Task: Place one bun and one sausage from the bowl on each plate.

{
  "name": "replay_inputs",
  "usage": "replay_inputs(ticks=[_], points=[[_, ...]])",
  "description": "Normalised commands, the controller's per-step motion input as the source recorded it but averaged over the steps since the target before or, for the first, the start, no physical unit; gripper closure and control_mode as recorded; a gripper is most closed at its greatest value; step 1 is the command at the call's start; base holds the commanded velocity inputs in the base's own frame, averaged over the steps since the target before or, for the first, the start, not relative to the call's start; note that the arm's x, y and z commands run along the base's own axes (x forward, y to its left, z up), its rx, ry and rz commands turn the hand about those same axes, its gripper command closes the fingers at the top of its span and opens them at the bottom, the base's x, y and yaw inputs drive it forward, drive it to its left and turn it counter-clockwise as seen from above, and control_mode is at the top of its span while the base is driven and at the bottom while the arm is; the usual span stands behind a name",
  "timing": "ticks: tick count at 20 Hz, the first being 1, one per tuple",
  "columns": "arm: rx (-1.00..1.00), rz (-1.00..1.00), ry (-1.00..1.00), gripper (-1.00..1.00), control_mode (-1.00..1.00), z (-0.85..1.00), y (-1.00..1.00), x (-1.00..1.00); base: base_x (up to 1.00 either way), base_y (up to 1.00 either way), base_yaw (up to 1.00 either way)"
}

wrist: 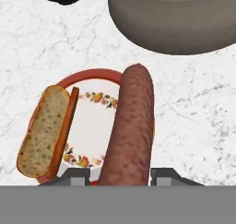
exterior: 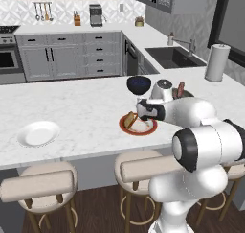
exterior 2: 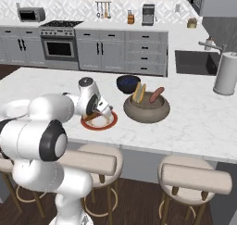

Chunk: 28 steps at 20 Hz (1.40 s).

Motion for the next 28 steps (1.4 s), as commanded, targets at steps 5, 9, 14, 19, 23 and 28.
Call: replay_inputs(ticks=[5,9,14,19,23,28], points=[[0.00,0.00,0.02,1.00,-1.00,-0.74,0.00,0.22,0.00,0.00,0.00],[0.00,0.04,-0.02,1.00,-1.00,-0.56,0.00,0.20,0.00,0.00,0.00],[0.00,0.10,-0.06,1.00,-1.00,-0.29,0.00,0.39,0.00,0.00,0.00],[0.00,0.06,-0.02,-1.00,-1.00,-0.02,0.00,0.24,0.00,0.00,0.00],[0.00,0.02,0.00,-1.00,-1.00,0.48,0.00,-0.08,0.00,0.00,0.00],[0.00,0.00,0.00,-1.00,-1.00,1.00,0.00,-0.35,0.00,0.00,0.00]])
